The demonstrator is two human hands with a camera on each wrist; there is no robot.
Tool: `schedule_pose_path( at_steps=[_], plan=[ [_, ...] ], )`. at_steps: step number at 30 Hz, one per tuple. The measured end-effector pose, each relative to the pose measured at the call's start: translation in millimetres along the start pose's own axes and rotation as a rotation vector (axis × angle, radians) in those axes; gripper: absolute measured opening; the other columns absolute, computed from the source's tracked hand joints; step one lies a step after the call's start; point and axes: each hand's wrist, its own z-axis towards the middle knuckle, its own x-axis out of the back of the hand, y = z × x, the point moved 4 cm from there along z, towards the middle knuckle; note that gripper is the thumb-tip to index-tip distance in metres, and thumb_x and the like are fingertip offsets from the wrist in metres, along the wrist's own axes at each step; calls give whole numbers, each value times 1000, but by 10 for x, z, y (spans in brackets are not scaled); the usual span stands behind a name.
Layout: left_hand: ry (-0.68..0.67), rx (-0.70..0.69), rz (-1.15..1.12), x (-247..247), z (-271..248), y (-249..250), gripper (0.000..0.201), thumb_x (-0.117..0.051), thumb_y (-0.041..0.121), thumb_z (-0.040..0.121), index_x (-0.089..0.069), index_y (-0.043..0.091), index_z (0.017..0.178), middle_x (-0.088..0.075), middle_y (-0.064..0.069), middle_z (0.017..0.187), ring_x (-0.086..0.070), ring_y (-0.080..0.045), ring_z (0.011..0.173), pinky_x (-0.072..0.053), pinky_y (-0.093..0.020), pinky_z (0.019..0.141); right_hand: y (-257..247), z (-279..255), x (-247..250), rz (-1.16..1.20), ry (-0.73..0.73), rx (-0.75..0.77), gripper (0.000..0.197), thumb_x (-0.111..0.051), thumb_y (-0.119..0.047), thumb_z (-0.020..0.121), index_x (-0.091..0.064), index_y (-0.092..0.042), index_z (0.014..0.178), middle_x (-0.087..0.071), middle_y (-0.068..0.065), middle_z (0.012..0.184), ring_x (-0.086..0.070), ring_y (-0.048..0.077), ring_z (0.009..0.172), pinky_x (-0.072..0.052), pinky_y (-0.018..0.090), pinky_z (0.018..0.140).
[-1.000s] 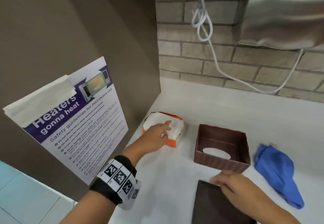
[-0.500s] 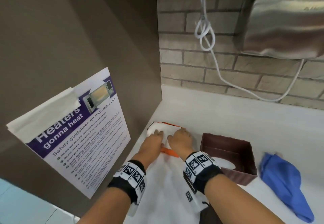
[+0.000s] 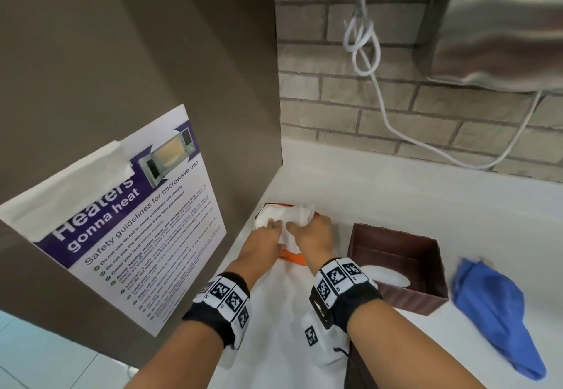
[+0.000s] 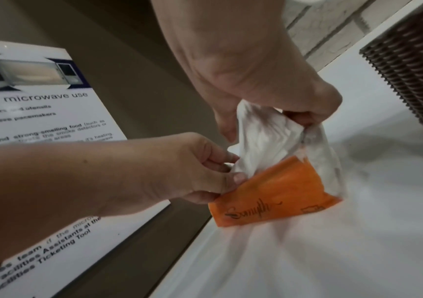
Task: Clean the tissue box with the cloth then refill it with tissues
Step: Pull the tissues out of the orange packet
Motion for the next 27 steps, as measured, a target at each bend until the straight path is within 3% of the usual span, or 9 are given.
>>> schedule_pose_path(
  at_steps=[2, 4, 6, 11, 15, 17, 22, 24, 27],
  plan=[
    [10, -5, -21, 12, -15, 10, 58, -48, 22, 97, -23, 10, 148, -25, -18, 155, -47, -33, 130, -42, -36, 103, -2, -11, -46, -119, -21, -9, 73, -68, -57, 68, -56, -1, 113, -64, 11, 110, -63, 28, 100, -53, 37, 84],
    [15, -19, -20, 34, -30, 23, 58, -50, 22, 95, -27, 9, 147, -30, -18, 154, -49, -32, 128, -43, -36, 103, -2, -19, -45, -257, -16, -7, 77, -58, -65, 73, -57, -1, 116, -59, 14, 118, -54, 30, 110, -43, 36, 92],
    [26, -32, -10, 56, -32, 28, 55, -51, 23, 95, -32, 10, 145, -39, -18, 149, -52, -32, 125, -44, -36, 102, 8, -1, -59, -307, -29, -10, 76, -52, -62, 80, -53, 2, 122, -50, 20, 126, -45, 32, 118, -36, 35, 100],
    [10, -20, 28, 44, -17, 18, 54, -49, 25, 96, -31, 11, 145, -42, -18, 147, -52, -34, 123, -44, -38, 99, -37, 35, -38, -345, -45, -9, 63, -53, -53, 80, -58, -2, 118, -58, 15, 123, -53, 31, 115, -41, 37, 96],
    [-5, -11, 24, 25, -38, 0, 56, -47, 26, 97, -26, 9, 147, -34, -18, 151, -48, -35, 127, -42, -38, 103, -48, 78, 20, -253, -60, 10, 33, -56, -40, 77, -63, -9, 84, -69, 10, 103, -64, 30, 98, -50, 34, 85],
    [-13, -14, 38, 28, -42, 3, 57, -47, 26, 98, -25, 8, 147, -33, -18, 152, -47, -34, 127, -41, -38, 104, -38, 82, 44, -173, -78, -28, 29, -59, -39, 75, -60, -11, 80, -71, 10, 94, -66, 29, 93, -52, 34, 83],
    [-7, -13, 38, 42, -50, 4, 58, -47, 26, 98, -24, 8, 148, -33, -17, 153, -47, -33, 128, -41, -37, 105, -47, 46, 130, -69, -78, -59, 39, -65, -40, 72, -59, -11, 98, -64, 13, 108, -58, 31, 102, -51, 36, 86],
    [15, -29, 23, 54, -68, 15, 57, -48, 25, 97, -27, 8, 146, -41, -17, 148, -51, -32, 124, -43, -37, 102, -79, -8, 127, -102, -43, 13, 49, -66, -38, 72, -55, -13, 113, -55, 16, 116, -51, 33, 110, -45, 36, 88],
    [48, -44, -21, 82, -105, 32, 52, -49, 23, 96, -31, 9, 143, -50, -16, 139, -56, -32, 117, -47, -38, 96, -154, -121, 51, -85, 20, 213, 50, -69, -32, 74, -51, -11, 117, -53, 17, 117, -48, 34, 112, -41, 38, 93]
  ],
)
